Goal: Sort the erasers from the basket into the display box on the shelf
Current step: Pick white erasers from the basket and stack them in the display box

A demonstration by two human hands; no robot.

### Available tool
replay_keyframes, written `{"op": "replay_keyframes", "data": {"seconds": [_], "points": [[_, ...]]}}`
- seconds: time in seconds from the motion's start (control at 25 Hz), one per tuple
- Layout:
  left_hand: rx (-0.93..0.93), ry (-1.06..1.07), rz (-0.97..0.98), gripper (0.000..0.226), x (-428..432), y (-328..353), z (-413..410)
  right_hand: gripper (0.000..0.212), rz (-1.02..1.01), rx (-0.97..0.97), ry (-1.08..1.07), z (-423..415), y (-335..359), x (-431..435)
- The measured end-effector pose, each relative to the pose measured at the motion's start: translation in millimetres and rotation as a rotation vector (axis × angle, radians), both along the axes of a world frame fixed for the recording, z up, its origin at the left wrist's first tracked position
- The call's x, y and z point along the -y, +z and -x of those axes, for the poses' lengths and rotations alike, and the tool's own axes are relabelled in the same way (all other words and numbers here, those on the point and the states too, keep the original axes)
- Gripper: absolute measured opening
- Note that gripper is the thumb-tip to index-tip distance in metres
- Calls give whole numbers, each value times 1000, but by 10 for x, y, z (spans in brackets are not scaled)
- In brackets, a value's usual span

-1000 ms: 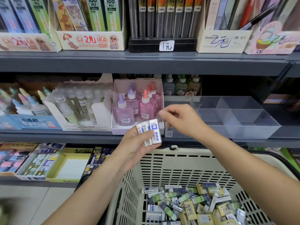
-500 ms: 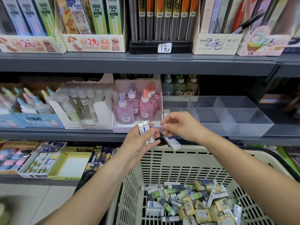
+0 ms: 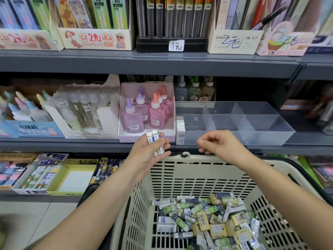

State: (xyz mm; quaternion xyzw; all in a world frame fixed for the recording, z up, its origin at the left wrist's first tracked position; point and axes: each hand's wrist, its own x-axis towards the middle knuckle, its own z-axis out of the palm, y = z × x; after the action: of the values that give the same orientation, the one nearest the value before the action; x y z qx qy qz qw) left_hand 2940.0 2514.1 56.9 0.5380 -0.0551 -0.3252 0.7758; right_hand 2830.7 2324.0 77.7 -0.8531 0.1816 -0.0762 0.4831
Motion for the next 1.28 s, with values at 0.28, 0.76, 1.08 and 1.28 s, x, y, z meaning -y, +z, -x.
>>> {"op": "replay_keyframes", "data": {"seconds": [0.28, 0.76, 1.08, 1.28], "points": [[44, 18, -36, 12, 2, -5, 45, 9, 364, -118, 15, 222, -217, 103], [608, 66, -515, 10, -94, -47, 183, 6, 484, -143, 54, 281, -297, 89], [842, -39, -765, 15, -296, -29, 479, 10, 465, -102, 102, 642, -335, -74], [881, -88, -778, 7, -457, -23, 714, 10, 442, -127, 135, 926, -335, -179]]}}
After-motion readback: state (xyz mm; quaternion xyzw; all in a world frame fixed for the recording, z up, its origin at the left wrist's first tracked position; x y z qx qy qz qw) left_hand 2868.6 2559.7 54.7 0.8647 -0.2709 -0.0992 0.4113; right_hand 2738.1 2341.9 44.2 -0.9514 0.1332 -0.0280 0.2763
